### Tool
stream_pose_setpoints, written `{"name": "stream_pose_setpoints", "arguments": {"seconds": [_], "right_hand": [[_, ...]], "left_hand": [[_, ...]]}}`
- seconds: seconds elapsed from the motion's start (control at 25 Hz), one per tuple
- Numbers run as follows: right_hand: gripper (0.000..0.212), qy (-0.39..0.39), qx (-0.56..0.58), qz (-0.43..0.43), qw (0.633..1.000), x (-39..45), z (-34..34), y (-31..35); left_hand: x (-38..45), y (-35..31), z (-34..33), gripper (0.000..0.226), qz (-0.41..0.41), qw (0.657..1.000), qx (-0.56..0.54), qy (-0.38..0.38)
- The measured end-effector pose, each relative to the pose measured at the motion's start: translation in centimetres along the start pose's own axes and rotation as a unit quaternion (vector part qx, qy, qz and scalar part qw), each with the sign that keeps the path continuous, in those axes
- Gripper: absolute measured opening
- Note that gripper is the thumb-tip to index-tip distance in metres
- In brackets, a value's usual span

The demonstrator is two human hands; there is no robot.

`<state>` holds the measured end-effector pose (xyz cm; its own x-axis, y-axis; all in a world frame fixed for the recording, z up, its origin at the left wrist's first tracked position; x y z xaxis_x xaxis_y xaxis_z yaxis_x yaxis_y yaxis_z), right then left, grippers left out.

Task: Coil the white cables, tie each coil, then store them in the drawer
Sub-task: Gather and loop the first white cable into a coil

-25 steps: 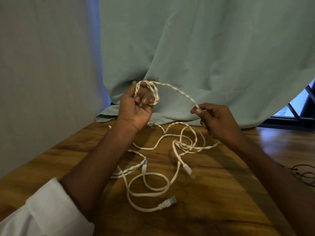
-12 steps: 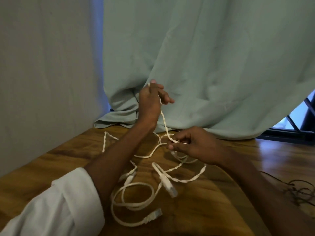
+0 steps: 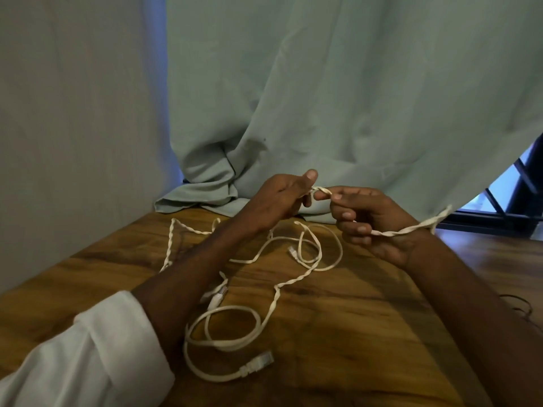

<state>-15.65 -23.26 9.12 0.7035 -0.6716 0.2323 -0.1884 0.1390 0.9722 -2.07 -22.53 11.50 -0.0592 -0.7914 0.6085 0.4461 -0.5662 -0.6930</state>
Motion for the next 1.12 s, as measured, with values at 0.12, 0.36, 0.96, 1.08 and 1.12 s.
{"name": "stream_pose_setpoints", "arguments": {"seconds": [0.12,0.36,0.96,1.08,1.12], "right_hand": [[0.03,0.014,0.137,-0.013,0.99,0.0,-0.6,-0.6],[0.025,-0.043,0.025,0.038,0.998,0.3,0.5,0.1],[0.02,-0.235,-0.367,0.214,0.874,-0.7,1.5,3.7],[0.022,-0.249,-0.312,0.221,0.89,-0.9,1.8,3.6],[0.019,-0.271,-0.3,0.236,0.884,-1.3,2.3,4.0]], "left_hand": [[-0.3,-0.4,-0.7,0.062,0.008,0.998,-0.03,0.046],[-0.8,-0.2,-0.4,0.056,0.069,0.976,-0.203,0.028],[-1.2,0.9,-0.1,0.049,0.138,0.932,-0.334,-0.031],[-1.1,0.8,-0.8,0.048,0.14,0.906,-0.399,0.006],[-1.1,0.6,-1.0,0.047,0.138,0.893,-0.428,0.023]]}}
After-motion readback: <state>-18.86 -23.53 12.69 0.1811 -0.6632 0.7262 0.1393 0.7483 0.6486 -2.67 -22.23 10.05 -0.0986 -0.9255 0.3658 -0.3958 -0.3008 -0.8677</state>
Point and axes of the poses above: each hand's wrist, its own x-axis towards the middle knuckle, its own z-axis out of the back of the hand, y = z × x, the point moved 10 cm from there along x, towards the middle knuckle, and after that the axes turned 2 degrees about -x, right-handed, at the moved point
